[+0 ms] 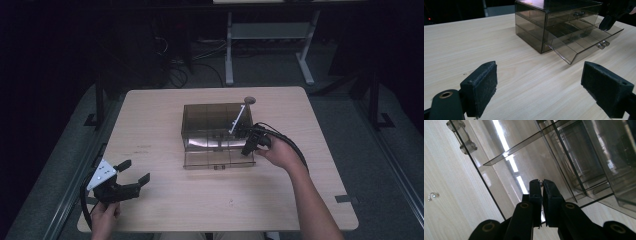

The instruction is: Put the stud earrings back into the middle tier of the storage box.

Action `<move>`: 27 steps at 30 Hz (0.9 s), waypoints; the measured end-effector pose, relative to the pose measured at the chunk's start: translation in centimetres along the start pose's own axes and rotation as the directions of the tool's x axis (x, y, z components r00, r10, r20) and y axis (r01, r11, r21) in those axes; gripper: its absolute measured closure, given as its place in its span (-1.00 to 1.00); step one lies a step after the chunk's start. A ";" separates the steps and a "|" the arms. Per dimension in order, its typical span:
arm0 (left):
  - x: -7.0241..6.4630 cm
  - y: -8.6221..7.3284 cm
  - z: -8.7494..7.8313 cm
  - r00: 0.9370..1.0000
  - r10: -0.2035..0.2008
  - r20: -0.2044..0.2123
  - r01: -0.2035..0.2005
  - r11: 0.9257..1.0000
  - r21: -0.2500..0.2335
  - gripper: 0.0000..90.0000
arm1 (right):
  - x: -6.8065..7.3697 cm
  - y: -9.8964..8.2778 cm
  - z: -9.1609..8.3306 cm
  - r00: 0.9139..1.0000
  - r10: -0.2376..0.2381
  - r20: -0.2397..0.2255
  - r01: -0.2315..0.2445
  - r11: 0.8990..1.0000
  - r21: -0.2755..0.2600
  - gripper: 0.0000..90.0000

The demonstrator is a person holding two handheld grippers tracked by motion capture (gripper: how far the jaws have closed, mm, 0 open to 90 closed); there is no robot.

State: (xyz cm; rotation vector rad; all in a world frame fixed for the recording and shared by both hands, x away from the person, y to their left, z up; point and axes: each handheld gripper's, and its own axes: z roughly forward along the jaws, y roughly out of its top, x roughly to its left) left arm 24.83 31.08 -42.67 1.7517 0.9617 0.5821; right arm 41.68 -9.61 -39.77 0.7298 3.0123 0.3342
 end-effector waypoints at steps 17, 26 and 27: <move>0.0 0.0 -0.1 1.000 -0.003 -0.001 0.003 1.000 -0.005 -0.71 | 0.0 -0.3 0.2 1.000 0.002 0.010 -0.002 1.000 -0.008 0.81; 0.0 0.0 0.0 1.000 0.001 0.001 -0.001 1.000 -0.001 -0.71 | 0.4 -0.9 -1.0 1.000 0.009 -0.010 -0.010 0.999 -0.049 0.74; 0.0 0.0 0.0 1.000 0.000 0.002 0.000 1.000 0.001 -0.71 | 0.5 -1.0 -1.2 1.000 0.008 -0.010 -0.008 0.998 -0.054 0.73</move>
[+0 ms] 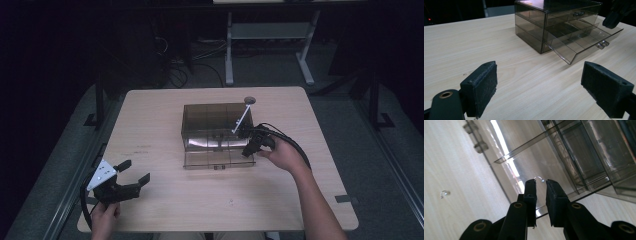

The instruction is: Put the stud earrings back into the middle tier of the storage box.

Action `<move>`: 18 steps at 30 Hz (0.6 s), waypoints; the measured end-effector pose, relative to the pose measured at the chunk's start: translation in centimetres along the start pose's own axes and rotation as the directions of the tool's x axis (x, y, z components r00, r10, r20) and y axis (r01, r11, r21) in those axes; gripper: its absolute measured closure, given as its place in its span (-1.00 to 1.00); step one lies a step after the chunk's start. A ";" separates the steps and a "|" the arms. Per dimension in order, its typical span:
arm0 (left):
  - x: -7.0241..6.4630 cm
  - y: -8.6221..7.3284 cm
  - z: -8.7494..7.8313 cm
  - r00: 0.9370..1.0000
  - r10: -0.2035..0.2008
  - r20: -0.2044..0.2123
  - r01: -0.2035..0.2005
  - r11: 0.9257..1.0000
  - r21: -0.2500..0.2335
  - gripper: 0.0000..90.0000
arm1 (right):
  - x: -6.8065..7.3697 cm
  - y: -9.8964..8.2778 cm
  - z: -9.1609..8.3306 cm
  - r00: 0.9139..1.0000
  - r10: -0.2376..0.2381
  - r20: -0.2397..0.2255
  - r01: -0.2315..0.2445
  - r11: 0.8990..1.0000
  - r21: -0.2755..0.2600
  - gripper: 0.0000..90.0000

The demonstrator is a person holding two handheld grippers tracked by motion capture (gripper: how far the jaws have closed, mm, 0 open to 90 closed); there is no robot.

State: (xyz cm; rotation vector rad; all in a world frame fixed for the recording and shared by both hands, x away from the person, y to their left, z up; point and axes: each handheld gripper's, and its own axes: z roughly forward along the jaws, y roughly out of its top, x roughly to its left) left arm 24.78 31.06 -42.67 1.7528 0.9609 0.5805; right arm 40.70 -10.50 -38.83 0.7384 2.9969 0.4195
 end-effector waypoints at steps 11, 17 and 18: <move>0.0 0.0 0.1 1.000 -0.004 0.001 0.004 1.000 0.000 -0.71 | 1.6 -1.7 -2.1 1.000 -0.006 -0.020 0.005 0.998 -0.070 0.62; -0.1 0.0 0.1 1.000 -0.002 -0.002 0.002 1.000 0.004 -0.71 | 2.5 -2.8 -2.7 1.000 -0.013 -0.026 0.011 0.996 -0.089 0.59; -0.1 -0.1 0.1 1.000 -0.006 -0.001 0.006 1.000 0.001 -0.71 | 2.7 -3.0 -2.8 1.000 -0.016 -0.024 0.014 0.996 -0.093 0.59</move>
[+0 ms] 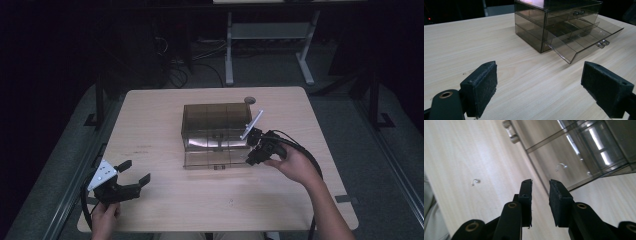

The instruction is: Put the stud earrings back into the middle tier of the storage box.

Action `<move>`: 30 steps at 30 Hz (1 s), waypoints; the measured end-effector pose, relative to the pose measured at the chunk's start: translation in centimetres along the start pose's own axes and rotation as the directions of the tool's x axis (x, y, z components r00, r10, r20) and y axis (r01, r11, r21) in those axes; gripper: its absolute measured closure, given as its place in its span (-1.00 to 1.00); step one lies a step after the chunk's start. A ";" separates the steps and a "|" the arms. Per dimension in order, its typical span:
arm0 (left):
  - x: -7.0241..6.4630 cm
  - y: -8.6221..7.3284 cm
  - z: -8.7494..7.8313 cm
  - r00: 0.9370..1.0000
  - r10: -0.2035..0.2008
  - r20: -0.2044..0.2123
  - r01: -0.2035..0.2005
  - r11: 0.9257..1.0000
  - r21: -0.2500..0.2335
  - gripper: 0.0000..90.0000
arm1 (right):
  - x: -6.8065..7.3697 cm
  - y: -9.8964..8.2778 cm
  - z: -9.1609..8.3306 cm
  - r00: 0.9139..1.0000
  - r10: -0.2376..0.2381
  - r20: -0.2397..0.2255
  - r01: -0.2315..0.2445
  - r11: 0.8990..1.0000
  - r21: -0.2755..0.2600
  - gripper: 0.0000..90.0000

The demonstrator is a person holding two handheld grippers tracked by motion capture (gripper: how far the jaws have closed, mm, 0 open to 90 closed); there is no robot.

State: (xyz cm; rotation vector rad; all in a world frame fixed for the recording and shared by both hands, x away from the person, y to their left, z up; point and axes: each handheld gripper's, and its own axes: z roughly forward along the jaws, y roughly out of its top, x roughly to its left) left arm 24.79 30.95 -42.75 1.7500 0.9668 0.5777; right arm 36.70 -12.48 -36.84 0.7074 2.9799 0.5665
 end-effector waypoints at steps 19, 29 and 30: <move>0.0 0.0 0.0 1.000 0.005 -0.001 -0.005 1.000 0.000 -0.71 | 4.6 -1.4 0.7 0.998 -0.051 -0.040 0.050 0.998 -0.036 0.45; 0.0 0.0 0.0 1.000 0.005 0.000 -0.005 1.000 0.000 -0.71 | 6.2 -1.4 2.5 0.994 -0.069 -0.085 0.066 0.997 -0.032 0.37; 0.0 0.0 0.1 1.000 0.005 -0.001 -0.005 1.000 0.000 -0.71 | 6.3 -1.4 2.6 0.994 -0.074 -0.086 0.072 0.997 -0.032 0.37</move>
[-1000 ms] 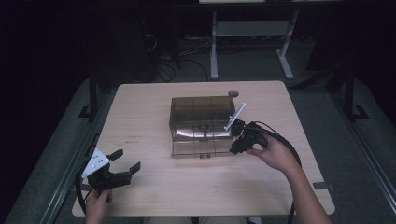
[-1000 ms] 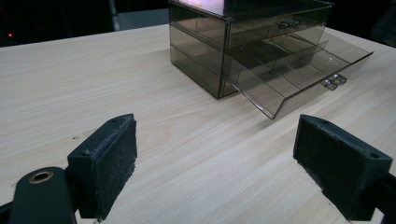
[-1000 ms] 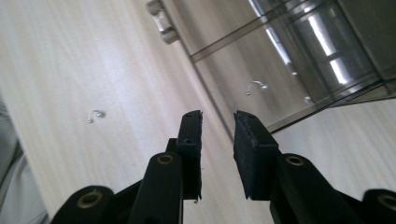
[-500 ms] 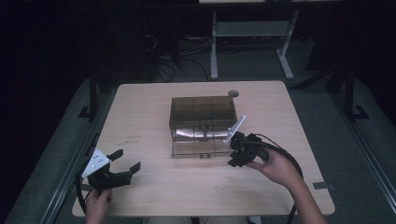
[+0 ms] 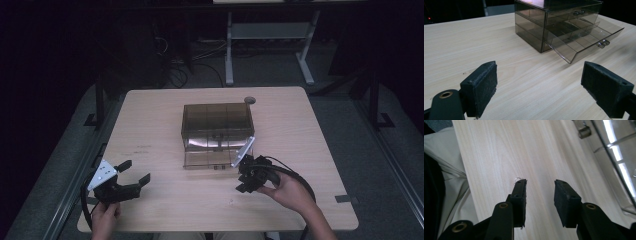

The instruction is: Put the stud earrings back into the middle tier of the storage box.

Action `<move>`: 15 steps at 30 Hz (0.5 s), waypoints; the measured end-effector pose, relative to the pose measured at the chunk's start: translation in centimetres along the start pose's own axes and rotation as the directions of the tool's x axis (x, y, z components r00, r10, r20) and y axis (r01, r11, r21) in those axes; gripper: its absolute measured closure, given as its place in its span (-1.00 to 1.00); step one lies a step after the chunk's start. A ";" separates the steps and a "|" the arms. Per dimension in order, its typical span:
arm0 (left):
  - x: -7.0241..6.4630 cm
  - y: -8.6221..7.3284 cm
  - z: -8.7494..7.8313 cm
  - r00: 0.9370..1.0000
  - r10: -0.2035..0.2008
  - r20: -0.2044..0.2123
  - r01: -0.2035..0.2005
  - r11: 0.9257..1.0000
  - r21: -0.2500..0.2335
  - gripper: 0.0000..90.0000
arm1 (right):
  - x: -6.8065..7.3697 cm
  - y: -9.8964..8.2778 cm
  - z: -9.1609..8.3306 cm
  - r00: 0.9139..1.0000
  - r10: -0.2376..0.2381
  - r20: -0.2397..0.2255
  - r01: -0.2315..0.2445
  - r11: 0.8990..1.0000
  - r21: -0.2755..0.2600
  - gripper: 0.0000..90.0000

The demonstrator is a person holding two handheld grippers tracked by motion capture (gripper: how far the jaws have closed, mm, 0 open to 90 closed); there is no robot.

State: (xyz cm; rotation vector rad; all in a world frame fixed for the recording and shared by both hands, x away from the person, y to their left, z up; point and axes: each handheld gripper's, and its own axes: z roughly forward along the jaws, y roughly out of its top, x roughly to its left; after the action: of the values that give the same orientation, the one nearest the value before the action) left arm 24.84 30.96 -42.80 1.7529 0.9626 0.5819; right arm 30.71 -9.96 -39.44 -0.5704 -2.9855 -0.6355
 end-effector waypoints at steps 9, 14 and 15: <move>0.0 0.0 0.0 1.000 0.000 -0.001 0.000 1.000 0.001 -0.71 | 0.7 0.5 1.4 0.999 -0.021 -0.025 0.021 1.000 0.009 0.35; 0.0 0.0 -0.1 1.000 -0.006 -0.001 0.006 1.000 -0.001 -0.71 | 1.1 0.9 2.7 0.998 -0.043 -0.035 0.045 0.998 0.045 0.40; 0.0 0.0 -0.1 1.000 -0.004 -0.001 0.004 1.000 0.000 -0.71 | 1.1 1.0 2.9 0.998 -0.045 -0.038 0.047 0.998 0.052 0.41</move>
State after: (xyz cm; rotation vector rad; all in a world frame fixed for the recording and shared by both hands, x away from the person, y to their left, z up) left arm 24.81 31.04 -42.77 1.7503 0.9665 0.5803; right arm 30.11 -7.58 -41.57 -0.4822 -2.9791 -0.5622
